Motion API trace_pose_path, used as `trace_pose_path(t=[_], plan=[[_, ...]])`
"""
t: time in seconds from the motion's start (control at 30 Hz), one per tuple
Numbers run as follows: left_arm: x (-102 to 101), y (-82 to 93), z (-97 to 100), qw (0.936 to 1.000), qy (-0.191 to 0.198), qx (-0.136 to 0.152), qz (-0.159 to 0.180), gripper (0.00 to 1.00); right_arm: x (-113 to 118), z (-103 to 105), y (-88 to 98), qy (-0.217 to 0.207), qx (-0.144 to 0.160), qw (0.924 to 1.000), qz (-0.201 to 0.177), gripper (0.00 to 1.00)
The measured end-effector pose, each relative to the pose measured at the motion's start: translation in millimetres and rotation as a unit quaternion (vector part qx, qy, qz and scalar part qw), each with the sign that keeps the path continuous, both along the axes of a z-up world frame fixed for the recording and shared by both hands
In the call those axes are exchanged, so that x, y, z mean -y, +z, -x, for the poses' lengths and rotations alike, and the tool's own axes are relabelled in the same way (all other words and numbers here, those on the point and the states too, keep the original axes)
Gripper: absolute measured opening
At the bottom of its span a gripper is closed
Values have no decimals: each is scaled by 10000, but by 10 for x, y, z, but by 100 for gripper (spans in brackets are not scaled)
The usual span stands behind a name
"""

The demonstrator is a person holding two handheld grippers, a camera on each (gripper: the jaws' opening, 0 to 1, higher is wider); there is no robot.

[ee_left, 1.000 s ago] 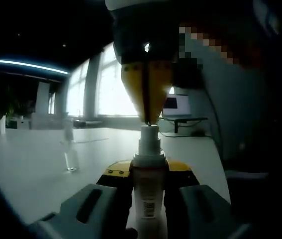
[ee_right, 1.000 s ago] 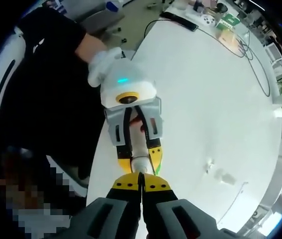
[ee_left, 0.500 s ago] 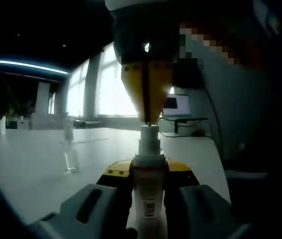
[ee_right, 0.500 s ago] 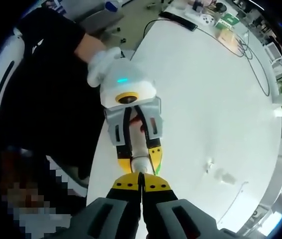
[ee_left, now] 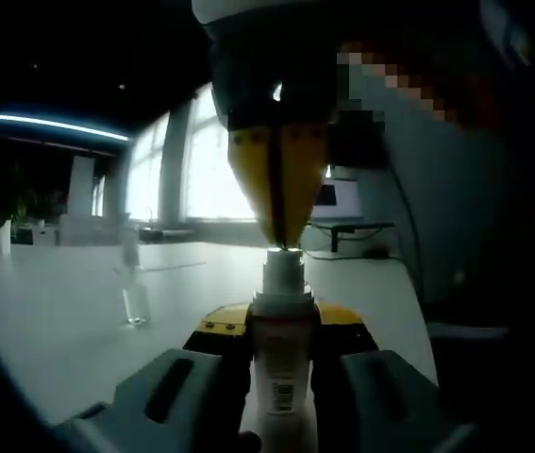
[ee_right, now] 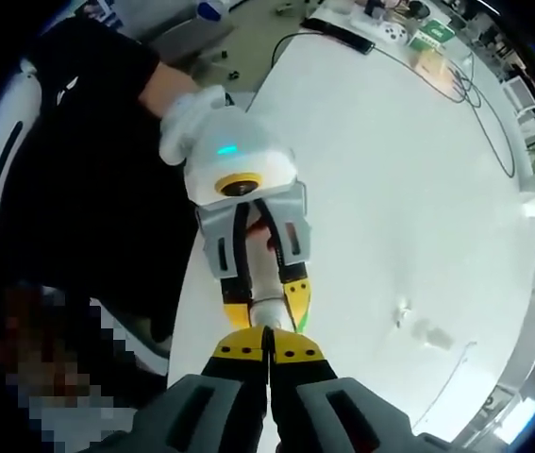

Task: Clamp pump bottle remove cover press pump head put on cover

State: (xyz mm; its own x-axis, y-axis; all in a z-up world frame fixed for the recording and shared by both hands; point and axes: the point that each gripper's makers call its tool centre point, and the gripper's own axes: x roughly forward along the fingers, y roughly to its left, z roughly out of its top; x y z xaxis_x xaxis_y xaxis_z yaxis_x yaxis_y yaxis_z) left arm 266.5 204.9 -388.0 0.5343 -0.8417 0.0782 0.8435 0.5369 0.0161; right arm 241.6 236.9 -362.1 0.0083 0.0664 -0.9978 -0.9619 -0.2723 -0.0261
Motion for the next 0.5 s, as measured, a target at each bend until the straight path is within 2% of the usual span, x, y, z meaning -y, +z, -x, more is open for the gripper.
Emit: trace_pose_path(t=[0.17,0.5], plan=[[0,0,0,10000,2,2,1,14,2,14,8,18,-30,9999,-94,0],[-1,-1,-3,10000,1,3,4,14,0,10,68,212,120,9996,-146,0]])
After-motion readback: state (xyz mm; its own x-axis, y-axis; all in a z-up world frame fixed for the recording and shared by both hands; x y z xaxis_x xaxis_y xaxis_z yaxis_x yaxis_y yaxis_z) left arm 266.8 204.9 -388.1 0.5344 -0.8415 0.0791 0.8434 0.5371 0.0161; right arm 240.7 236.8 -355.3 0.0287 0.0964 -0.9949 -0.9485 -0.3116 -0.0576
